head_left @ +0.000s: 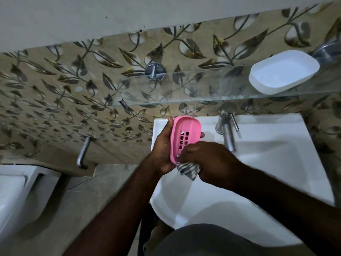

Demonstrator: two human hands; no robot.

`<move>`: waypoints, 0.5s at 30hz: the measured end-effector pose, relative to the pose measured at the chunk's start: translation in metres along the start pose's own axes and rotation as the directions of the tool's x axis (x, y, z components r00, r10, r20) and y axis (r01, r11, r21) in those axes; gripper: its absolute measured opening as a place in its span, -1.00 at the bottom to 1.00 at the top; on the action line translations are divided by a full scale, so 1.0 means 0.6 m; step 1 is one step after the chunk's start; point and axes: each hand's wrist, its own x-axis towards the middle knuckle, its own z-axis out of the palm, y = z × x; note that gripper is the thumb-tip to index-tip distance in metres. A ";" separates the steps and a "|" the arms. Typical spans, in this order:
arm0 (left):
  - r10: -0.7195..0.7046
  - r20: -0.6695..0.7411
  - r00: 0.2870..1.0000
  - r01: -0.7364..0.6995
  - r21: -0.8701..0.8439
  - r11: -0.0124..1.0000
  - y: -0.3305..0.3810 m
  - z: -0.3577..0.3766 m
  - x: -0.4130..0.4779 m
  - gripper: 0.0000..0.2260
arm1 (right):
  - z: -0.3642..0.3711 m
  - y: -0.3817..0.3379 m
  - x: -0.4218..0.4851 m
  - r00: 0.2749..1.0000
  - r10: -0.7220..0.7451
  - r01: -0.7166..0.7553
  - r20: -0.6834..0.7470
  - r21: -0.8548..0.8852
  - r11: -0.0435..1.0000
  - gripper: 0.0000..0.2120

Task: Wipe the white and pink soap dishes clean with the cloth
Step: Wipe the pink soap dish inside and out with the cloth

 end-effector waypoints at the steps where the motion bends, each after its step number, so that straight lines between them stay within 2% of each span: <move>1: -0.023 -0.022 1.000 0.023 0.019 1.000 -0.004 0.000 0.000 -0.29 | 0.002 0.009 -0.007 0.999 -0.015 0.018 0.045 -0.077 0.997 -0.53; 3: -0.056 -0.044 0.997 0.057 0.031 0.998 -0.007 0.000 0.002 -0.31 | 0.000 0.021 -0.015 0.996 -0.024 0.040 0.081 -0.195 0.980 -0.51; 5: -0.066 -0.064 0.996 0.069 0.054 0.996 -0.004 0.008 0.005 -0.35 | -0.006 0.032 -0.013 0.999 0.036 -0.028 0.033 -0.233 0.972 -0.62; 7: -0.058 -0.078 0.995 0.064 0.072 0.995 -0.002 0.013 0.009 -0.39 | -0.013 0.036 0.000 0.985 0.165 -0.172 -0.052 -0.183 0.968 -0.65; 9: -0.070 -0.097 0.993 0.074 0.043 0.996 -0.005 0.015 0.010 -0.37 | -0.010 0.019 0.012 0.964 0.241 -0.252 -0.115 -0.088 0.964 -0.65; 12: -0.082 -0.097 0.992 0.079 -0.032 0.996 -0.012 0.010 0.009 -0.29 | 0.005 -0.024 0.003 0.984 0.160 -0.158 -0.083 0.033 0.987 -0.72; 14: -0.095 -0.102 0.990 0.094 -0.017 0.995 -0.013 0.007 0.003 -0.28 | 0.009 -0.018 -0.008 0.998 0.051 -0.051 0.021 0.016 0.999 -0.64; 15: -0.108 -0.105 0.989 0.107 -0.011 0.994 -0.015 0.006 0.002 -0.28 | 0.004 -0.002 -0.008 0.997 0.044 -0.043 0.069 -0.016 0.999 -0.62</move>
